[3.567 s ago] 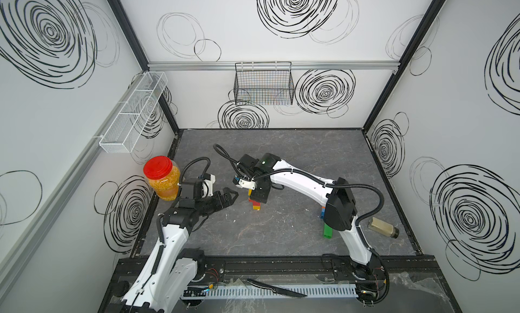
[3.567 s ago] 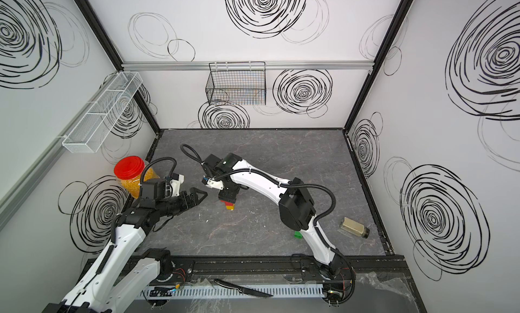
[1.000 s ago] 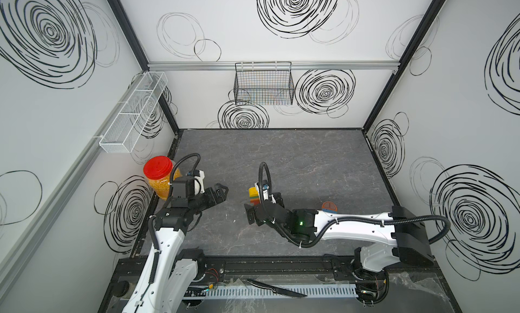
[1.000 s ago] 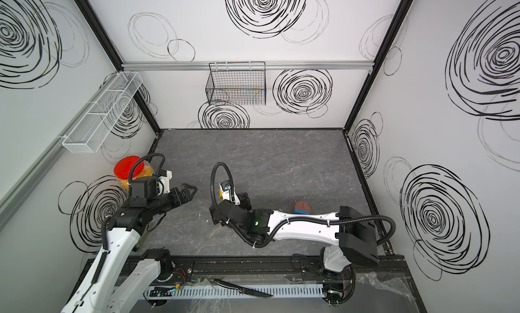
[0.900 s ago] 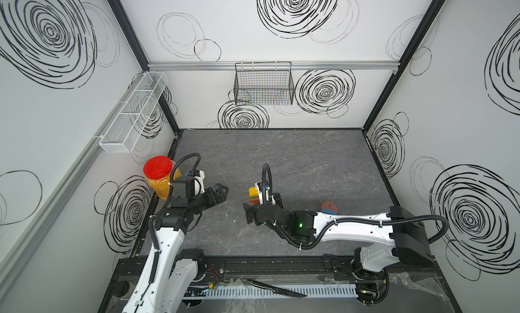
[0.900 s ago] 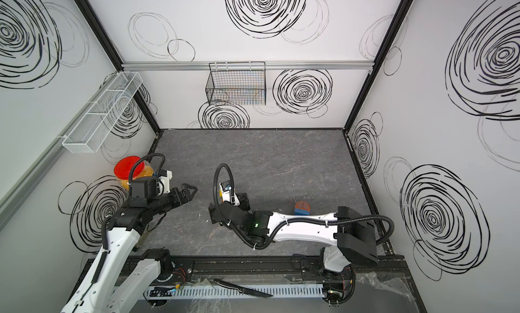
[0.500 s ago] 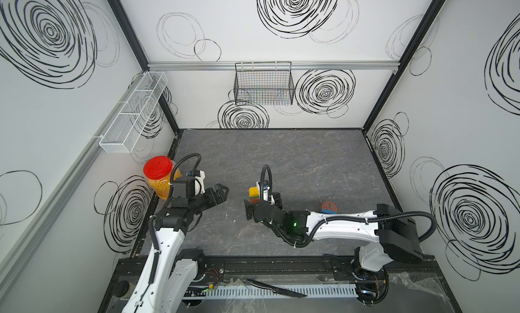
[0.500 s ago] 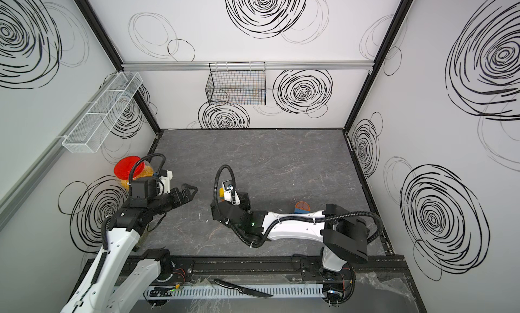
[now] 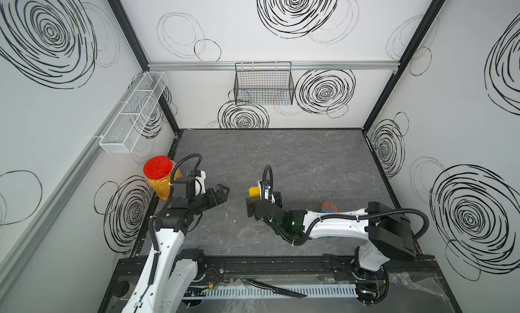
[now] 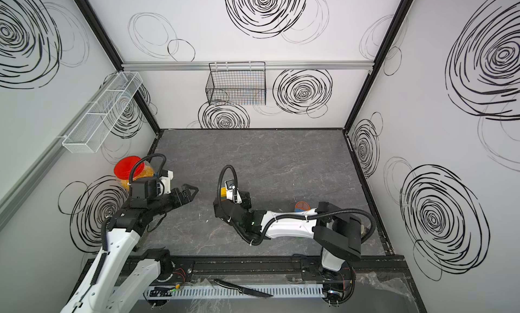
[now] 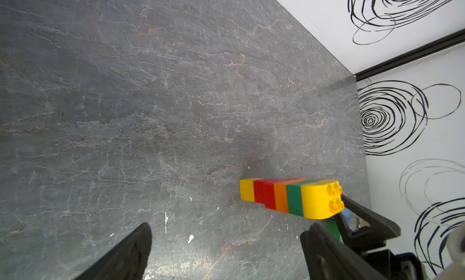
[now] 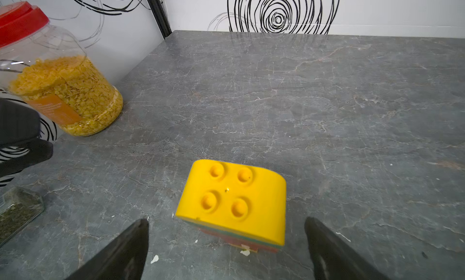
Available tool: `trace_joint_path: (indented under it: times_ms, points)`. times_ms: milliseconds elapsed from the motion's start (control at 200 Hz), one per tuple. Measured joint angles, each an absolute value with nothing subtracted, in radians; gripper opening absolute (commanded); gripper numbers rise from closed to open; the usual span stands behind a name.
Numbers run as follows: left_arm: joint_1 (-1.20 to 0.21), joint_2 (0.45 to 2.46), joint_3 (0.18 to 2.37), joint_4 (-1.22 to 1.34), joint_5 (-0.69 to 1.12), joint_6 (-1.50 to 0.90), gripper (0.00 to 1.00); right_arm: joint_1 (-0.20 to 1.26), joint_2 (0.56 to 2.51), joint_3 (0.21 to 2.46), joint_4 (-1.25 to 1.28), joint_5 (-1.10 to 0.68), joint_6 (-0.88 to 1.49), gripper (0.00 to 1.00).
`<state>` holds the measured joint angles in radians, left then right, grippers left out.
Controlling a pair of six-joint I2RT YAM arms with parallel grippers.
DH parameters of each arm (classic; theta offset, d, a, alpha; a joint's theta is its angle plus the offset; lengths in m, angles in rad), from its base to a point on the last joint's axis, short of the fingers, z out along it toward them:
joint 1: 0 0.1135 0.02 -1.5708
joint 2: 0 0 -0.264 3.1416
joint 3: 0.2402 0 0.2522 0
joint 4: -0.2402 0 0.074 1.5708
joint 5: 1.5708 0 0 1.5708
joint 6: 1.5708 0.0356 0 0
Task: Assemble an ice cream with lego
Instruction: Adjust the lego brick at the center of the board.
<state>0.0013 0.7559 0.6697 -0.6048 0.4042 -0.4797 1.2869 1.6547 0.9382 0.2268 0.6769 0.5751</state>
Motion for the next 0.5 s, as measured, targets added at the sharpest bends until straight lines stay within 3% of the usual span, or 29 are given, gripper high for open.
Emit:
trace_joint_path:
  times_ms: [500]
  points:
    - [-0.013, 0.756, 0.67, -0.605, 0.407, -0.48, 0.99, 1.258, 1.686, 0.936, 0.27, 0.675, 0.561, 0.84]
